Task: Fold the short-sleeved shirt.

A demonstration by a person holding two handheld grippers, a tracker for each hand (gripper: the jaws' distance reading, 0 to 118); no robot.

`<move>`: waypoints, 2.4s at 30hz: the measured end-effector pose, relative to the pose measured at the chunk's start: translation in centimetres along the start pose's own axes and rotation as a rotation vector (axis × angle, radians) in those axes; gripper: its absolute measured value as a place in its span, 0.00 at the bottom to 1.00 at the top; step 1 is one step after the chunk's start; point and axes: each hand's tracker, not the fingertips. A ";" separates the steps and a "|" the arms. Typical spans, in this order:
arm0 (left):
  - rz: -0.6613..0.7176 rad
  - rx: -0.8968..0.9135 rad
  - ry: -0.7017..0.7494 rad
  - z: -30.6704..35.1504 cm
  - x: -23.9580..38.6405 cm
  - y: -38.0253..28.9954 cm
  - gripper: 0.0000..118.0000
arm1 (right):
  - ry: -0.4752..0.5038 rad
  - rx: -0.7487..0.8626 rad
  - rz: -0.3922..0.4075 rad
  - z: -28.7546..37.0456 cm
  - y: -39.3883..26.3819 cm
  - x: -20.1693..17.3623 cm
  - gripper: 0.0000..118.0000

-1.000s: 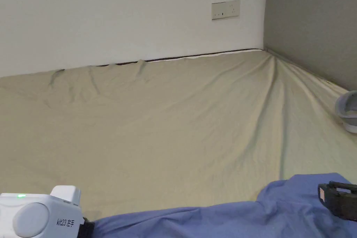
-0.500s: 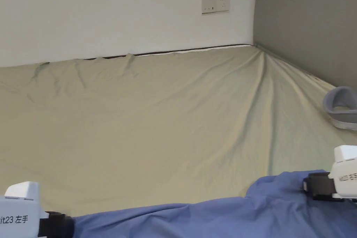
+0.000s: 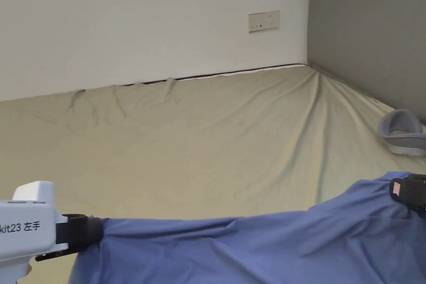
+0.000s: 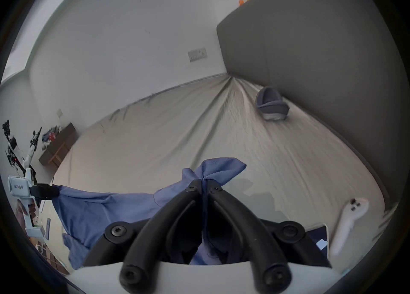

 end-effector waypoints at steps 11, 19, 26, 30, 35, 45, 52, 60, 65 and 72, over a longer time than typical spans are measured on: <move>0.092 0.061 0.048 13.2 1.6 -12.9 0.03 | -0.185 -0.057 0.053 16.1 -11.4 -0.9 0.02; 0.114 -0.104 0.170 10.7 0.8 -21.1 0.03 | -0.266 -0.205 0.077 16.6 -18.8 -0.3 0.02; 0.114 -0.121 0.218 10.2 1.0 -20.9 0.58 | -0.357 -0.228 0.175 15.8 -18.5 -0.5 0.73; 0.045 -0.071 0.225 12.0 1.3 -20.1 0.93 | -0.361 -0.149 0.180 17.9 -16.5 -1.6 0.73; 0.097 0.010 0.219 14.2 1.4 -18.1 0.81 | -0.261 0.115 0.267 19.1 -12.6 -6.1 0.48; 0.085 0.022 0.183 12.4 1.5 -17.1 0.00 | -0.064 0.030 0.407 10.4 -12.3 -12.7 0.00; 0.110 -0.089 0.253 8.1 0.3 -18.0 0.09 | 0.023 -0.102 0.423 5.8 -16.0 -13.1 0.00; 0.209 -0.070 0.133 5.4 -0.5 -18.5 0.99 | 0.026 -0.080 0.388 6.9 -15.2 -12.8 0.00; 0.197 -0.160 0.050 1.5 -0.4 -18.3 0.89 | 0.038 -0.046 0.376 8.1 -13.5 -12.8 0.00; 0.320 -0.141 -0.086 1.1 -0.2 -16.9 0.14 | 0.027 -0.003 0.350 9.4 -12.6 -11.5 0.00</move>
